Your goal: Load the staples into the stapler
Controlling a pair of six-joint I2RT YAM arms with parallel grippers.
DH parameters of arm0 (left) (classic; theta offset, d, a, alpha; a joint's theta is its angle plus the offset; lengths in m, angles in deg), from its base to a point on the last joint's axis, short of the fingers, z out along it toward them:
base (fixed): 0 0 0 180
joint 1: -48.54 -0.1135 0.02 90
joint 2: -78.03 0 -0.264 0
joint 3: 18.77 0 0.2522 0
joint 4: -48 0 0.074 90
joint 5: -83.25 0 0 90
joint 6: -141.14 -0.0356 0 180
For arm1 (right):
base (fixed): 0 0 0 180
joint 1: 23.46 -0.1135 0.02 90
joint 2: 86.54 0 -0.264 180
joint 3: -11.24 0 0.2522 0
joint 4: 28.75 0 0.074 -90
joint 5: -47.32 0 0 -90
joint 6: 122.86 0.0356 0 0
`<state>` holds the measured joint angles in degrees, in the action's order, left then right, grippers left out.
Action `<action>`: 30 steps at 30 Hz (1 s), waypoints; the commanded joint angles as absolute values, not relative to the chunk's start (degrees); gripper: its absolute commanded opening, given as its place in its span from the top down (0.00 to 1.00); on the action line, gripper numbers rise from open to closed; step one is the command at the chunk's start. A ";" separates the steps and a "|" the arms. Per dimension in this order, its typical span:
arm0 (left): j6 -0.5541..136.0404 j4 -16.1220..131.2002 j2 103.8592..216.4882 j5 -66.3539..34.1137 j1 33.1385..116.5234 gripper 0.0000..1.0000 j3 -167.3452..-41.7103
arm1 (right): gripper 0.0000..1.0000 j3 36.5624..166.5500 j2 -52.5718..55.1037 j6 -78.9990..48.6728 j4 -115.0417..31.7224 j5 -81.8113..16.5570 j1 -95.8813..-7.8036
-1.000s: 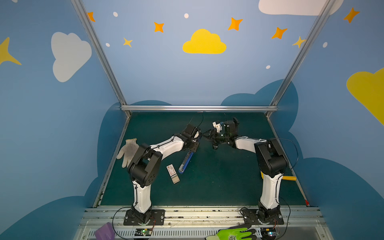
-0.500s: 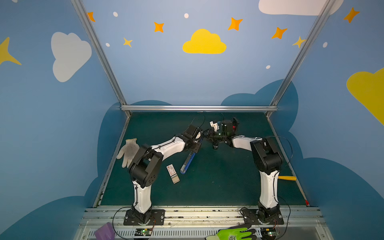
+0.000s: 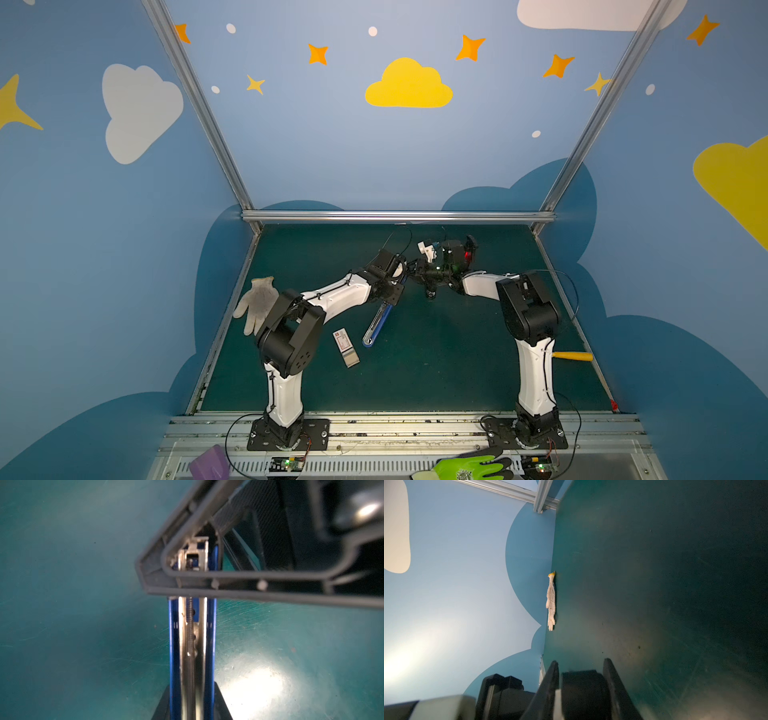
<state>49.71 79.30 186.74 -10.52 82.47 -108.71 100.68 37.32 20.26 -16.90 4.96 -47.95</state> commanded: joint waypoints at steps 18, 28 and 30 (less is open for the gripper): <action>63.08 71.98 155.95 -3.80 83.70 0.48 -80.68 | 0.85 105.80 39.98 17.92 -15.73 8.78 -46.49; 70.53 49.36 140.69 -1.30 85.78 0.42 -53.08 | 0.85 107.66 41.08 16.96 -16.80 10.13 -46.40; 68.74 45.16 140.10 -2.66 85.87 0.42 -50.30 | 0.85 107.97 41.25 16.84 -17.09 10.14 -46.40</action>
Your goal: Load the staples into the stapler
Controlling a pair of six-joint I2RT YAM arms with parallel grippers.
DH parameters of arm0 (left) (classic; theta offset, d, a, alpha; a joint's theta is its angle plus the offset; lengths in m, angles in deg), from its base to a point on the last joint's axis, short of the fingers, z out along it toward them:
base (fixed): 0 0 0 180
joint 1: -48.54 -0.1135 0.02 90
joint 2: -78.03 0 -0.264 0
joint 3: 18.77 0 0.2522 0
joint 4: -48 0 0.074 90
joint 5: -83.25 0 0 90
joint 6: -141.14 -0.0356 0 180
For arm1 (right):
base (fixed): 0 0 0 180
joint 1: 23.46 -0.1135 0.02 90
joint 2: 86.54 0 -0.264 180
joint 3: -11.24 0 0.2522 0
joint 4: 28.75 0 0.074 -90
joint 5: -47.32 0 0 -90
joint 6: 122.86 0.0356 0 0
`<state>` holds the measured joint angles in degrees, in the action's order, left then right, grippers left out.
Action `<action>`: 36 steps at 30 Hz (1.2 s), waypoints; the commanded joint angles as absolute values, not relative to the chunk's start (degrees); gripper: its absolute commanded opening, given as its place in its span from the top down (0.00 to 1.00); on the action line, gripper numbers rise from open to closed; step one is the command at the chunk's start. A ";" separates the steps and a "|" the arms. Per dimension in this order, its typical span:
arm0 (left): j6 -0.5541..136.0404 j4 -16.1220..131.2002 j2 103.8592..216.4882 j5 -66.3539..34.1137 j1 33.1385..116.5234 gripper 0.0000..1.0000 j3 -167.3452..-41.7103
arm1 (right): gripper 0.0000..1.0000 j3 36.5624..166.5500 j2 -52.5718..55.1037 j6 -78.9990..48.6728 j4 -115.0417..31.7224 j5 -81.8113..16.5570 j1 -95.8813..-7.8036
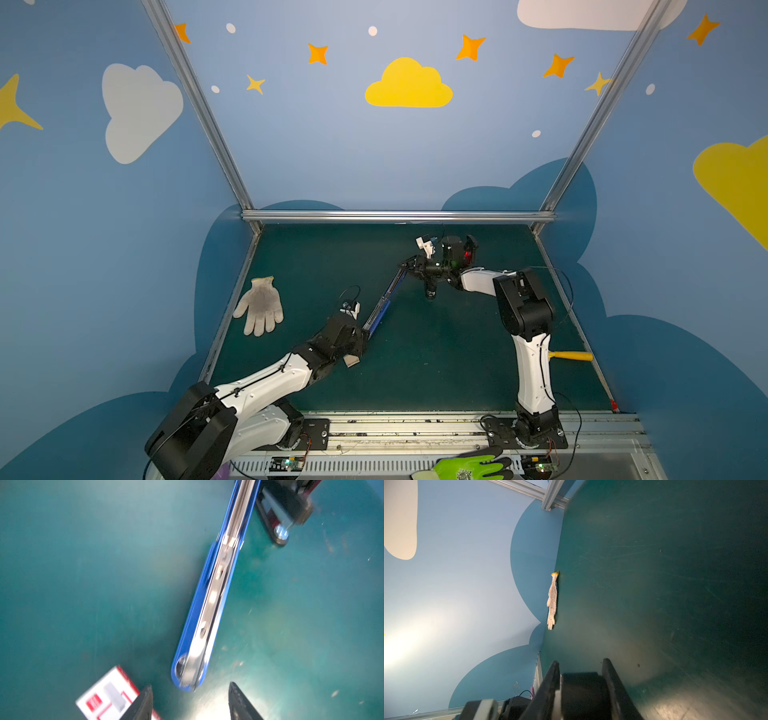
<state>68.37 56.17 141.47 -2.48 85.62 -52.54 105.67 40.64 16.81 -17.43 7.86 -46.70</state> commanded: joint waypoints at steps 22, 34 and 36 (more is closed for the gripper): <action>59.58 33.07 151.79 -7.59 84.44 0.57 -48.51 | 0.85 108.78 41.35 16.97 -17.68 10.15 -46.47; 58.59 32.80 154.87 -10.47 83.74 0.75 -49.97 | 0.85 108.94 41.52 16.97 -17.49 10.09 -46.48; 58.52 32.80 155.97 -11.01 83.70 0.79 -50.55 | 0.85 109.20 41.52 16.80 -17.90 10.09 -46.47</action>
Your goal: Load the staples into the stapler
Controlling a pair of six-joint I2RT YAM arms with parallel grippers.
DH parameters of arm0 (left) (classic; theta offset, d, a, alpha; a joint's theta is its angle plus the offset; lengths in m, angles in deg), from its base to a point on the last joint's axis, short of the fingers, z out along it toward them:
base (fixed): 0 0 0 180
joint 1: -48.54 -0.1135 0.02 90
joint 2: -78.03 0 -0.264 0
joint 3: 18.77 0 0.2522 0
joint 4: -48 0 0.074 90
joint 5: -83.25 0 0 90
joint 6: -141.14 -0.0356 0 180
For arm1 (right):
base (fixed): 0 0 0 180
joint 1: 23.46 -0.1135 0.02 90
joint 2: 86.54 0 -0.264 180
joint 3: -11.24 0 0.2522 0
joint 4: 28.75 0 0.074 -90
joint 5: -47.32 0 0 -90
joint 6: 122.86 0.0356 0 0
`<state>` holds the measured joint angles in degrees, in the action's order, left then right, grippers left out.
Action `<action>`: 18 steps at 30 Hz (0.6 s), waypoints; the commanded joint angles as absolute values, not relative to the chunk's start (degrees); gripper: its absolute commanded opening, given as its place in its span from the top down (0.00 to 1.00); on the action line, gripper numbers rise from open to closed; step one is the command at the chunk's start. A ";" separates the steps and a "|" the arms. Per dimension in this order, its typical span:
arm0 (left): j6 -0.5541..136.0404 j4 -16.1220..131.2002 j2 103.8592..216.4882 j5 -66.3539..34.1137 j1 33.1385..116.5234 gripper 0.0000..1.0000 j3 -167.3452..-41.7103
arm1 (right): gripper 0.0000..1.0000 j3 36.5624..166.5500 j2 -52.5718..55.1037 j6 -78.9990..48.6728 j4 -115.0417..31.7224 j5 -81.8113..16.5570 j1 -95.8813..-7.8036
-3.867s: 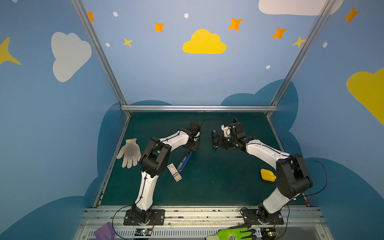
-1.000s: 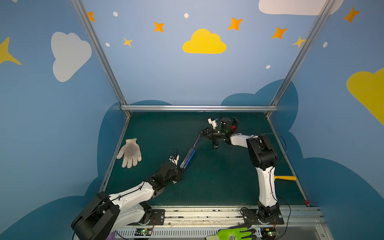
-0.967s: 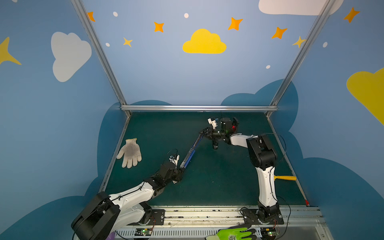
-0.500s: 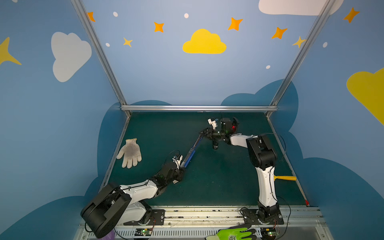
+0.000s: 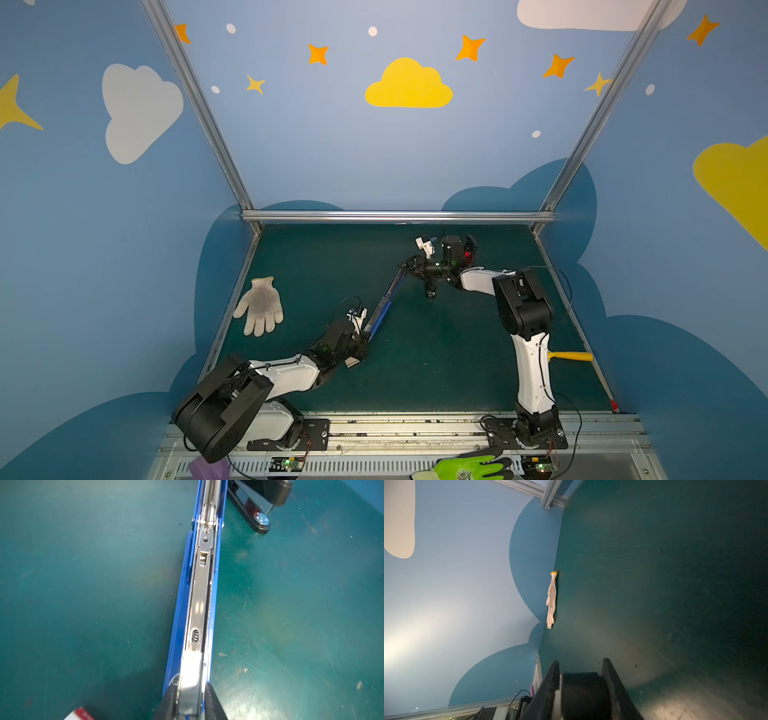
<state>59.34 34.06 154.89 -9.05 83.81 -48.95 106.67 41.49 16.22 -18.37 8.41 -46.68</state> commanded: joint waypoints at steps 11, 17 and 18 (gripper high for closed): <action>58.50 35.10 152.75 -10.79 83.61 0.96 -51.77 | 0.86 108.41 39.41 11.30 -23.44 6.75 -46.95; 58.17 37.14 148.97 -11.21 83.70 0.96 -53.93 | 0.87 108.07 35.55 3.03 -32.56 0.97 -48.84; 58.12 37.50 148.59 -11.25 83.69 0.96 -54.35 | 0.87 107.85 35.02 2.23 -33.18 0.20 -49.19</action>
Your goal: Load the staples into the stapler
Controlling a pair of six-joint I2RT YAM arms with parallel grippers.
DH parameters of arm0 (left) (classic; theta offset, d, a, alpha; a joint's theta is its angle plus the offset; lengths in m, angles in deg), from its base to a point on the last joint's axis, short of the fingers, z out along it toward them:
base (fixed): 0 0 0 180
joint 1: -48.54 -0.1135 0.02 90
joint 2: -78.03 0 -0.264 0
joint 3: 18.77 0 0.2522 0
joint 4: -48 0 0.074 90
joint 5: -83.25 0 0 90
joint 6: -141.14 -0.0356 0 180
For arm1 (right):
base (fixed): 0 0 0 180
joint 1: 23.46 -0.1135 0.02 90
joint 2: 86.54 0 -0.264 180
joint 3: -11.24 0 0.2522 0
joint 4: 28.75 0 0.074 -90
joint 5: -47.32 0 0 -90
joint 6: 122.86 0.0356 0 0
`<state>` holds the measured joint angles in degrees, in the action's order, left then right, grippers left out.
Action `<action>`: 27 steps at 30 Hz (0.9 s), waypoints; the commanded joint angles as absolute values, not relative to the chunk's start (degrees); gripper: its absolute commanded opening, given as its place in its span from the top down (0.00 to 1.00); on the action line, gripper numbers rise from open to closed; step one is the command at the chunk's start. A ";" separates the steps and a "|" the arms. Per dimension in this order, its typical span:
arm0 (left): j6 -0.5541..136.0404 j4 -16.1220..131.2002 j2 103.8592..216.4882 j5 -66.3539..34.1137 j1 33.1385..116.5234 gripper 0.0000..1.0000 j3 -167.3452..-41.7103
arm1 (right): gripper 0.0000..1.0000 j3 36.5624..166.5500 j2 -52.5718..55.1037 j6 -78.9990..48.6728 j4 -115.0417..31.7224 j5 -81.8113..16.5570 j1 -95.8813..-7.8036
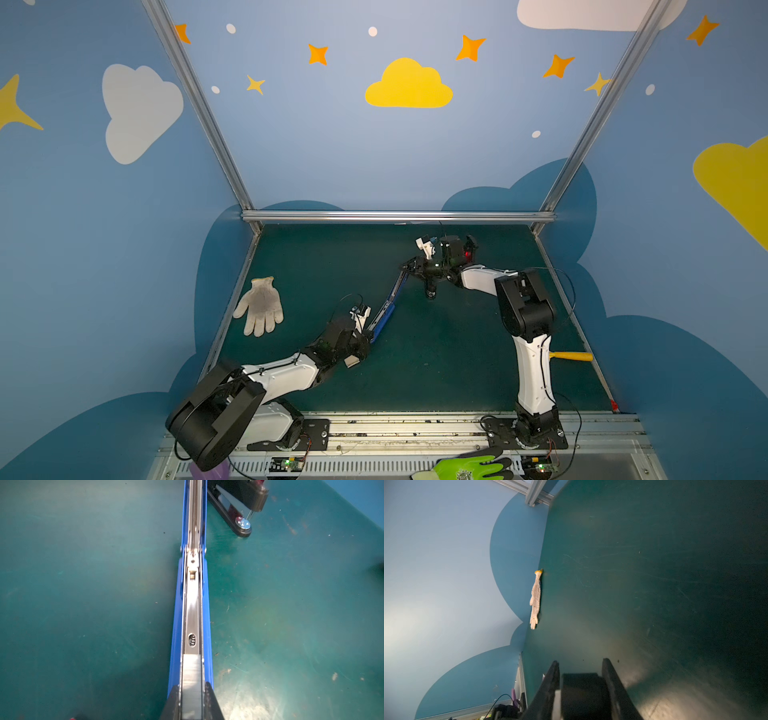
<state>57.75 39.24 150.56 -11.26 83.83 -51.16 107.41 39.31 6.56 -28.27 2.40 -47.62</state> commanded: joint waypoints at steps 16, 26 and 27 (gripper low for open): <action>56.76 35.16 149.45 -13.34 83.87 0.96 -56.02 | 0.83 101.84 22.77 -9.66 -43.80 -15.93 -59.07; 57.03 31.12 151.92 -13.99 83.83 0.96 -55.95 | 0.77 97.94 19.74 -9.98 -41.75 -19.25 -63.55; 57.10 30.90 152.03 -14.13 83.92 0.96 -56.01 | 0.76 97.54 19.26 -10.05 -41.55 -19.61 -63.99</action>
<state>56.90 40.96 151.46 -14.04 83.81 -53.30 99.24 21.97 -16.94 -38.54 -26.43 -59.32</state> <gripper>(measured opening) 0.164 0.300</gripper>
